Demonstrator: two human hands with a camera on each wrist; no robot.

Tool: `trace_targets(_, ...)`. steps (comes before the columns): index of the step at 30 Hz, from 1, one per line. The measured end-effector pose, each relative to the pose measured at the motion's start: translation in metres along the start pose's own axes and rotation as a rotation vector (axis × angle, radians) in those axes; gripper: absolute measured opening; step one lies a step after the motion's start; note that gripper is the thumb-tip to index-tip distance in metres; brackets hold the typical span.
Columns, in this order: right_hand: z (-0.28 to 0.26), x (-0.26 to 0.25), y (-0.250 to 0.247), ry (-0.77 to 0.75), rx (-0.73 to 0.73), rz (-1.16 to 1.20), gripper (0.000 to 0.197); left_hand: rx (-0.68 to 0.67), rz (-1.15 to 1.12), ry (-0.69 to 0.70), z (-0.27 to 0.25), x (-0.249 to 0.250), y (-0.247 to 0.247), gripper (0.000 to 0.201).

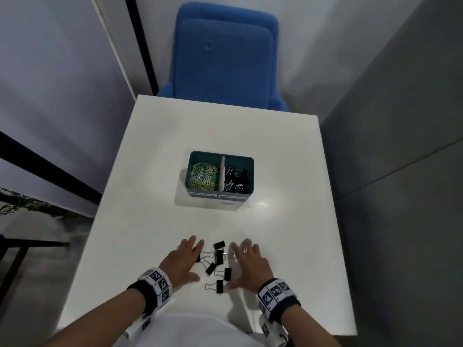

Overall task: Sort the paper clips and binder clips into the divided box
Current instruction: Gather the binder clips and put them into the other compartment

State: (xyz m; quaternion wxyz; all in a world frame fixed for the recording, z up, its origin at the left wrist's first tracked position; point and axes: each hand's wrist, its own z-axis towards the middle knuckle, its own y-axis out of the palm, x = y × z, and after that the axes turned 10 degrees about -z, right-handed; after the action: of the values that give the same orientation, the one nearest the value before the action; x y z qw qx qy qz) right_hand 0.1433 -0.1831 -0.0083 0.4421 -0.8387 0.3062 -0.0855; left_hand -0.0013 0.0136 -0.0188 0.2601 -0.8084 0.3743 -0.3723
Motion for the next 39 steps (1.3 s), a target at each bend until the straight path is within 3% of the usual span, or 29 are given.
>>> trace_targets(4,0.002,-0.023,0.011,-0.013,0.065,-0.021,0.122,0.065,0.005,0.017,0.007,0.012,0.002,0.082)
trace_targets(8,0.016,-0.028,0.001,0.000,0.151,0.077,0.089,0.120,-0.023,0.085,0.016,0.011,0.001,0.062)
trace_targets(12,0.031,-0.023,-0.002,0.046,0.180,0.215,0.068,0.122,-0.055,0.023,0.024,0.017,-0.013,0.036)
trace_targets(17,0.040,-0.016,-0.009,0.118,0.169,0.353,0.041,0.154,-0.098,-0.009,0.024,0.019,-0.022,0.028)
trace_targets(23,0.039,-0.011,-0.016,0.168,0.169,0.425,0.017,0.226,-0.141,0.033,0.017,0.016,-0.036,0.035)
trace_targets(31,0.031,-0.010,-0.003,0.087,0.188,0.283,0.026,0.395,-0.077,0.177,0.014,0.044,-0.104,0.041)
trace_targets(35,0.030,-0.010,-0.003,0.084,0.176,0.232,0.013,0.543,-0.130,0.222,0.040,0.072,-0.150,0.044)
trace_targets(39,0.025,-0.007,-0.015,0.108,0.177,0.262,0.016,0.613,-0.177,0.205,0.060,0.091,-0.178,0.061)
